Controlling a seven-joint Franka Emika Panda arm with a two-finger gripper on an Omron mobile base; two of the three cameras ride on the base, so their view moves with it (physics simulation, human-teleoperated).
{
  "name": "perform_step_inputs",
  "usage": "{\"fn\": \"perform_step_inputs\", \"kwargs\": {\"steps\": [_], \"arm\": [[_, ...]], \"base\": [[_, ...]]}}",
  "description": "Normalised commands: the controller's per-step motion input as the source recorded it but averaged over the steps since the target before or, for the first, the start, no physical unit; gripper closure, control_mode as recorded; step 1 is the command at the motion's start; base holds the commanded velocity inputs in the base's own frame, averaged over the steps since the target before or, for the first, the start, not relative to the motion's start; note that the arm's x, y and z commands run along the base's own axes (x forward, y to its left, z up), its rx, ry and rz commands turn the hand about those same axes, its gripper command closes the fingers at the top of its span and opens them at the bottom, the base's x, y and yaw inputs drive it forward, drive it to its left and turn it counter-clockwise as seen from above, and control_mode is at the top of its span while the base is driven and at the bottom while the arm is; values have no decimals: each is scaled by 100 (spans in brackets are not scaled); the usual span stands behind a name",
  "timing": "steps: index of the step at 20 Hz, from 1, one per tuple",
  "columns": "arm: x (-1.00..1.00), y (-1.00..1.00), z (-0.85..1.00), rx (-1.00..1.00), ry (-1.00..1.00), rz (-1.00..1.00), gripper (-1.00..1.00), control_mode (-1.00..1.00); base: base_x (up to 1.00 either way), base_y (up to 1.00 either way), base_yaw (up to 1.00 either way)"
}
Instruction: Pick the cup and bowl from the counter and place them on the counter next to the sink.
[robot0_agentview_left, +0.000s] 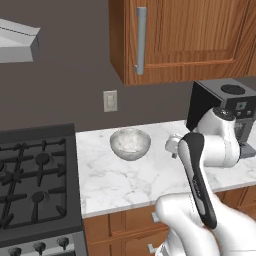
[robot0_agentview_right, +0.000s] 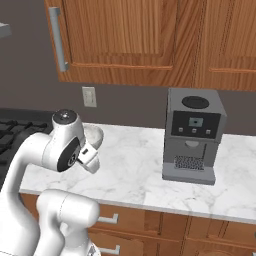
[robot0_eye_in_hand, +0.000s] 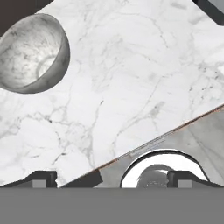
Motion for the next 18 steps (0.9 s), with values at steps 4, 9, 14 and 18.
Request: {"fn": "perform_step_inputs", "kwargs": {"steps": [4, 9, 14, 18], "arm": [[78, 22, 2, 0, 0, -9, -100, -100], [75, 12, 0, 0, 1, 0, -100, -100], [53, 1, 0, 0, 0, 3, -100, -100], [29, 0, 0, 0, 0, 8, -100, -100]], "base": [[0, 0, 0], [0, 0, 0], [0, 0, 0], [0, 0, 0]]}}
